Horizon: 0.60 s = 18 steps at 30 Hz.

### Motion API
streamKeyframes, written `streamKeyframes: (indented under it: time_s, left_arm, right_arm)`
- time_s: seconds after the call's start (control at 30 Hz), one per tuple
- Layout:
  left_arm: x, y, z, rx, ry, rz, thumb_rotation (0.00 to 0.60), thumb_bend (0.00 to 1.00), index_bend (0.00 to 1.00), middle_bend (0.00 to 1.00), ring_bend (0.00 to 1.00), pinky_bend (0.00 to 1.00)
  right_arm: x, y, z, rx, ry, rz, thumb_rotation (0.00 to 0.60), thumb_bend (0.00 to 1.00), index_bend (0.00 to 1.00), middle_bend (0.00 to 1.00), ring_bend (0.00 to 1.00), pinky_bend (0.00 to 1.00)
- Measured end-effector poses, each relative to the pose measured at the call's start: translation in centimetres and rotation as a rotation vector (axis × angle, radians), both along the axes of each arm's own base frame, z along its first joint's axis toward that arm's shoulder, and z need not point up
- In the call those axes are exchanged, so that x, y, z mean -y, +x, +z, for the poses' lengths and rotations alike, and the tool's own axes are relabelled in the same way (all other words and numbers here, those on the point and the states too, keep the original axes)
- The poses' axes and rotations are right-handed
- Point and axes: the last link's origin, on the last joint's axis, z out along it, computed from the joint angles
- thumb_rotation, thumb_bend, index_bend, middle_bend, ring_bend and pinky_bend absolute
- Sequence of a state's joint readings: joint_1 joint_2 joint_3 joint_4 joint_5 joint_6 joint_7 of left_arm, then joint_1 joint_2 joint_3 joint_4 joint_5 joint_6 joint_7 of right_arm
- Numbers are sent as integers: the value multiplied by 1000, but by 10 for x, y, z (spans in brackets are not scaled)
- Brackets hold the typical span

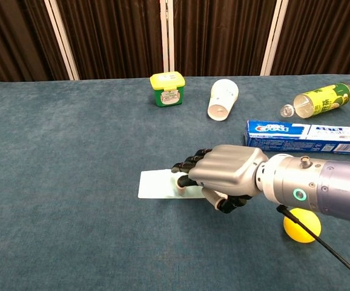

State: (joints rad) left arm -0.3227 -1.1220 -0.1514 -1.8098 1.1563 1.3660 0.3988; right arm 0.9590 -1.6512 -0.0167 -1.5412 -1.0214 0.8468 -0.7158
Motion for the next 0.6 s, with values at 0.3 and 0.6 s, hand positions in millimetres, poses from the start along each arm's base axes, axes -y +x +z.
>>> streamKeyframes:
  time_s: [0.3, 0.6]
  left_arm:
    - [0, 0, 1, 6, -3, -2, 600, 0, 0, 0, 0, 0]
    - [0, 0, 1, 8, -3, -2, 600, 0, 0, 0, 0, 0]
  right_arm:
    - [3, -5, -3, -24, -4, -1, 600, 834, 256, 0, 0, 0]
    - [6, 0, 0, -12, -16, -2, 600, 833, 256, 0, 0, 0]
